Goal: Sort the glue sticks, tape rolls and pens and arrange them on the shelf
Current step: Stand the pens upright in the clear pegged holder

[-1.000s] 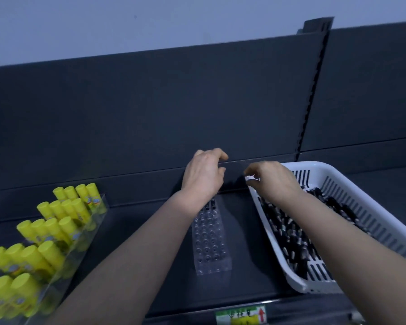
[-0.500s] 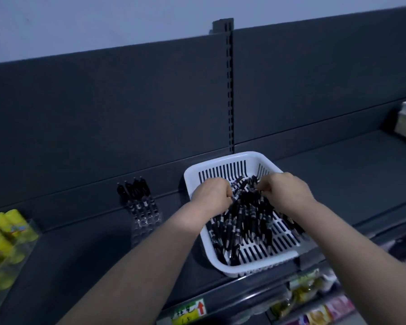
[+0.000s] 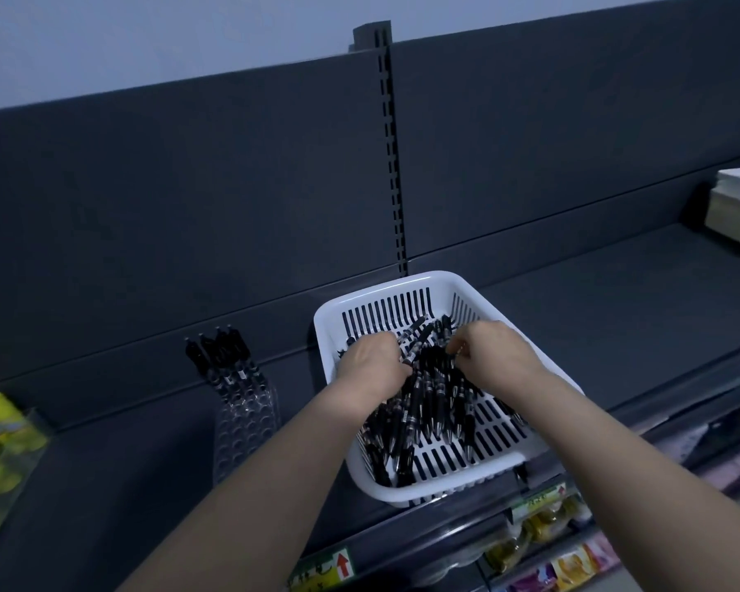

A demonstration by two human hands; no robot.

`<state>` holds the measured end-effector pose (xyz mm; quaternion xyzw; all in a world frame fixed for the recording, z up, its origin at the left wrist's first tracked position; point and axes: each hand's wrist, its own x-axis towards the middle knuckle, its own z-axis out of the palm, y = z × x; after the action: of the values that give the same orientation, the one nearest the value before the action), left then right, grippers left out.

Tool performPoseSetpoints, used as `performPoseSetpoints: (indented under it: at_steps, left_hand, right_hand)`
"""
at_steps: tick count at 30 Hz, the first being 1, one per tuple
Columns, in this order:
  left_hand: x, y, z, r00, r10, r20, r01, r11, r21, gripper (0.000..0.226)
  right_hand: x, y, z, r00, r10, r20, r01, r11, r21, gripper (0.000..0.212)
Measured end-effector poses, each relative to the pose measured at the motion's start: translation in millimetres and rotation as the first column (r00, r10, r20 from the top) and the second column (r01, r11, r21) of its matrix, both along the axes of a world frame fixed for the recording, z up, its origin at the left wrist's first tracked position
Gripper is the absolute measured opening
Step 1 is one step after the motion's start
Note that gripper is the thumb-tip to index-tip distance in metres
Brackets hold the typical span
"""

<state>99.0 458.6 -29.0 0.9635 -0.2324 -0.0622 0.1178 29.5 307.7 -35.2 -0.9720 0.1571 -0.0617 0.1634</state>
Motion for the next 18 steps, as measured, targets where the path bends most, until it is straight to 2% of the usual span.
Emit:
performPoseSetpoints:
  at_steps: [2, 6, 11, 13, 16, 18]
  left_hand:
    - [3, 4, 1, 1.000, 0.000, -0.001, 0.000, 1.000, -0.025, 0.012]
    - [7, 11, 0, 1.000, 0.020, 0.023, -0.018, 0.997, -0.072, 0.007]
    - [15, 17, -1, 0.999, 0.034, 0.025, -0.032, 0.995, -0.093, 0.009]
    - [18, 15, -2, 0.999, 0.045, 0.030, -0.042, 0.995, -0.093, 0.010]
    - [22, 2, 0, 0.999, 0.036, 0.026, -0.034, 0.995, -0.098, 0.012]
    - [26, -11, -1, 0.999, 0.005, 0.034, -0.002, 0.995, -0.096, 0.018]
  right_hand:
    - [8, 4, 0, 1.000, -0.020, -0.017, 0.021, 1.000, 0.014, 0.015]
    - [19, 18, 3, 0.992, -0.084, -0.097, 0.087, 0.996, 0.024, 0.035]
    - [22, 16, 12, 0.973, -0.132, -0.190, 0.157, 0.980, 0.124, 0.026]
    - [16, 11, 18, 0.977, -0.126, -0.171, 0.152, 0.977, 0.149, 0.028]
    - [3, 2, 27, 0.991, -0.099, -0.092, 0.110, 0.986, 0.126, 0.045]
    - [-5, -5, 32, 0.996, -0.075, -0.038, 0.079, 0.988, 0.134, 0.044]
